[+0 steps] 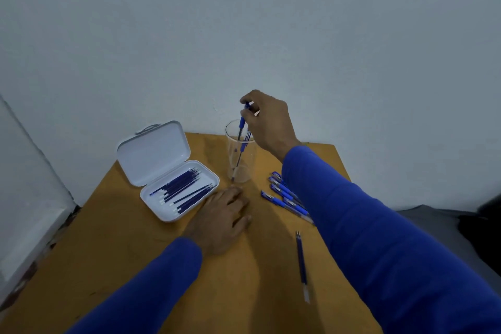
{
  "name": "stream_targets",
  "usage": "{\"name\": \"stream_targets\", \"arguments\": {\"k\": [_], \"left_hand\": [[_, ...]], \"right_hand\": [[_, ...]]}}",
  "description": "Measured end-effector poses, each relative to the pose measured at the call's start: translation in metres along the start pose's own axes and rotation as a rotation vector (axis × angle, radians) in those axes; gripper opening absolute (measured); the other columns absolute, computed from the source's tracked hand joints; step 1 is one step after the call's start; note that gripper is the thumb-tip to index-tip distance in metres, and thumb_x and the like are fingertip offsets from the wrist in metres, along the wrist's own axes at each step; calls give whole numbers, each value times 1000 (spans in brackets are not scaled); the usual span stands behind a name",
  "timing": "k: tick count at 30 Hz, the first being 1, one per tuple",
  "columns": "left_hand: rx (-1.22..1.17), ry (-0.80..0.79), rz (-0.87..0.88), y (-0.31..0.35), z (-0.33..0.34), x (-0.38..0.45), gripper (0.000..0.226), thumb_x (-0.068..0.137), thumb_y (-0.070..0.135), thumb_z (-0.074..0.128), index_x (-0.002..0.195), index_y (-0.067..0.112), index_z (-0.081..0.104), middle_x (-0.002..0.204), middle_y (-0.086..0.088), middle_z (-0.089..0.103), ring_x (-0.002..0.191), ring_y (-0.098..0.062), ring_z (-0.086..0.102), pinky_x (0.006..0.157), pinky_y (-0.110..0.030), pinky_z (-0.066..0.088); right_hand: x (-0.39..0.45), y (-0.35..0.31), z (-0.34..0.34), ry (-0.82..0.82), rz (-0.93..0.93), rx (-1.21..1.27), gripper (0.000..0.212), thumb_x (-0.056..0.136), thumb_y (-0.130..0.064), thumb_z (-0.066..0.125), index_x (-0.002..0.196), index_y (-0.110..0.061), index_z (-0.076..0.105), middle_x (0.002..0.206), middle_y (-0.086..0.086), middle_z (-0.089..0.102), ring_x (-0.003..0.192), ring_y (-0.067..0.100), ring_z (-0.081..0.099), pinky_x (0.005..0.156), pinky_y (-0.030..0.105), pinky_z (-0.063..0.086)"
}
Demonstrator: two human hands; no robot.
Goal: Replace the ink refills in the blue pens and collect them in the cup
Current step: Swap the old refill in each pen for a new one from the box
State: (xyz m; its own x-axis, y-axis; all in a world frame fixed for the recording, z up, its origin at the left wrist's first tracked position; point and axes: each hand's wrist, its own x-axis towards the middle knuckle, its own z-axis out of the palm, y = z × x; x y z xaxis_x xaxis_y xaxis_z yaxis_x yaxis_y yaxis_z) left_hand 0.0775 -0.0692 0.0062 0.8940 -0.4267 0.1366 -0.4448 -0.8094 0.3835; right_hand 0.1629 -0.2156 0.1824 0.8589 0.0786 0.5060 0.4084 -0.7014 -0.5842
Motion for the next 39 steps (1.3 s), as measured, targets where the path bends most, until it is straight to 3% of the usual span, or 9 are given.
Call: {"name": "stream_targets", "arguments": {"k": [6,11,14,17,21,27,30,33,39], "left_hand": [[15,6,10,-3,4,1,56,100,59,37,149,31,43,162,10,25,151,-8,17,125,-38,19],[20,6,3,-3,4,0,57,100,60,37,150,33,42,162,11,24,151,-9,15,125,-40,19],[27,4,1,-3,4,0,57,100,60,37,151,34,40,162,12,23,151,-8,14,125,-39,17],[18,4,1,-2,4,1,57,100,60,38,150,33,42,162,11,25,151,-9,17,125,-39,19],[14,19,12,1,1,-1,55,101,56,41,149,30,44,162,9,27,150,-10,20,123,-34,19],[54,9,4,6,0,-1,53,102,53,42,149,28,45,162,5,28,149,-14,23,122,-35,23],[38,34,6,14,1,-1,48,103,42,46,148,25,47,158,2,34,144,-15,31,119,-32,28],[26,38,9,25,6,-4,46,104,39,46,147,25,48,156,3,36,143,-14,32,119,-31,30],[26,52,12,38,13,-6,43,103,41,46,143,25,53,154,2,38,141,-13,34,117,-35,34]], "right_hand": [[3,15,15,-181,92,-174,25,99,-19,63,119,-12,74,120,4,72,105,19,67,91,36,57],[1,21,17,-227,132,-203,13,93,-19,71,105,-18,71,97,3,72,85,19,68,78,38,61],[0,21,20,-245,119,-218,9,93,-18,70,101,-16,75,95,3,74,85,19,70,80,40,62],[-1,23,18,-218,130,-175,19,97,-18,66,112,-13,76,108,4,76,93,18,70,86,36,60],[-11,23,5,-115,89,-150,20,98,-16,63,114,-12,76,110,3,75,93,14,66,76,19,47],[-45,31,-15,12,90,-152,17,97,-15,61,106,-11,76,100,2,74,84,10,60,74,18,43],[-69,42,-21,11,156,-152,15,97,-13,60,100,-10,75,95,2,73,82,12,62,74,25,52],[-99,61,-19,-116,264,-234,14,96,-13,61,99,-13,74,94,3,73,84,16,64,78,34,59],[-136,93,-7,-568,379,-495,22,98,-12,57,113,-18,74,104,7,69,91,22,67,89,40,59]]}}
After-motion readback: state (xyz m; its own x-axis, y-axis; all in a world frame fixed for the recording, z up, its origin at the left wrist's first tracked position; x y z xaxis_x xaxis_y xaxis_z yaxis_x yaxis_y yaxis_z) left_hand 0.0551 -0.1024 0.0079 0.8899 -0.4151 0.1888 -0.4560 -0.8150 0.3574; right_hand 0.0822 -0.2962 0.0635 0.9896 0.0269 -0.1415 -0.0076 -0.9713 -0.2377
